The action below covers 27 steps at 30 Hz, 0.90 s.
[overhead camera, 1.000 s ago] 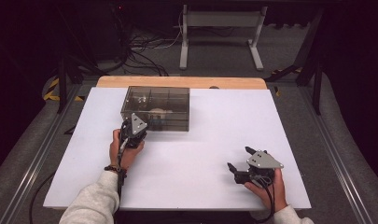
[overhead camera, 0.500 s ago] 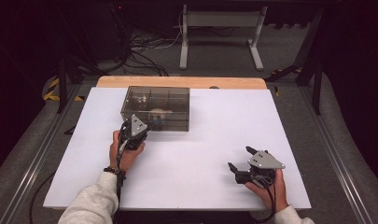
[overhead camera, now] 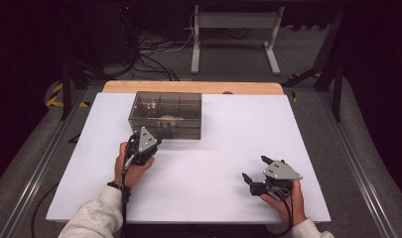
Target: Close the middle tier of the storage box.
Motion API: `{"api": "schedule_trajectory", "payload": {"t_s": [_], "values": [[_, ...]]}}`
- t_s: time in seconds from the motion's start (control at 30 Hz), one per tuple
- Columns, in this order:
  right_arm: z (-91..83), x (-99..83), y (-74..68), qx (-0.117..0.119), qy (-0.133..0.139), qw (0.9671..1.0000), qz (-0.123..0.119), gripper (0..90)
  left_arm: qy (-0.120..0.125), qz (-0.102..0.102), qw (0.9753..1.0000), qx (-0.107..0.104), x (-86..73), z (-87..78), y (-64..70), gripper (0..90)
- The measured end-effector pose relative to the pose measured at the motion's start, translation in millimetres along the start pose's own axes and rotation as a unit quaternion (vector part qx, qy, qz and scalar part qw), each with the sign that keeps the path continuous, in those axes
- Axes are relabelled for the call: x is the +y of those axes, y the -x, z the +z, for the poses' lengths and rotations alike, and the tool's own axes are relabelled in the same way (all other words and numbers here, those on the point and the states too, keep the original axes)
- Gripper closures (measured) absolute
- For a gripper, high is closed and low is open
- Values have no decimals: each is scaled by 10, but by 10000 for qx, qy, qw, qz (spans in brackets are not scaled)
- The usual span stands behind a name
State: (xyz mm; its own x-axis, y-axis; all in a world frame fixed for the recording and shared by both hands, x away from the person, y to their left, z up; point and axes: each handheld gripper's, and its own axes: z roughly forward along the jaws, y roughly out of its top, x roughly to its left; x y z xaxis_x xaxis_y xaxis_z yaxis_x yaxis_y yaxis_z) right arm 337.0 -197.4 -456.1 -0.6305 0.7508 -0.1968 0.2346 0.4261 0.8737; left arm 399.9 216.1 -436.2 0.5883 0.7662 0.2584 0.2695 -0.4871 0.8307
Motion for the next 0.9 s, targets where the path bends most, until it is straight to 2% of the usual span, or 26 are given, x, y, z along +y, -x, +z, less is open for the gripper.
{"api": "schedule_trajectory", "payload": {"t_s": [0.2,0.33,0.53,0.73,0.9], "values": [[1,0,-3,16,-9,10000,-4,137,32,69,10000,-39,-8,-44,18,851],[-2,1,0,13,-2,10000,16,137,111,41,9999,-121,-19,-76,27,824],[1,-1,-3,20,-14,10000,-4,137,243,107,9996,-138,-16,-107,67,688],[1,-1,-2,22,-13,10000,-6,137,438,135,9989,-55,-2,-144,111,577],[-1,0,-2,18,-7,10000,-8,137,540,39,9985,-89,-6,-156,110,471]]}}
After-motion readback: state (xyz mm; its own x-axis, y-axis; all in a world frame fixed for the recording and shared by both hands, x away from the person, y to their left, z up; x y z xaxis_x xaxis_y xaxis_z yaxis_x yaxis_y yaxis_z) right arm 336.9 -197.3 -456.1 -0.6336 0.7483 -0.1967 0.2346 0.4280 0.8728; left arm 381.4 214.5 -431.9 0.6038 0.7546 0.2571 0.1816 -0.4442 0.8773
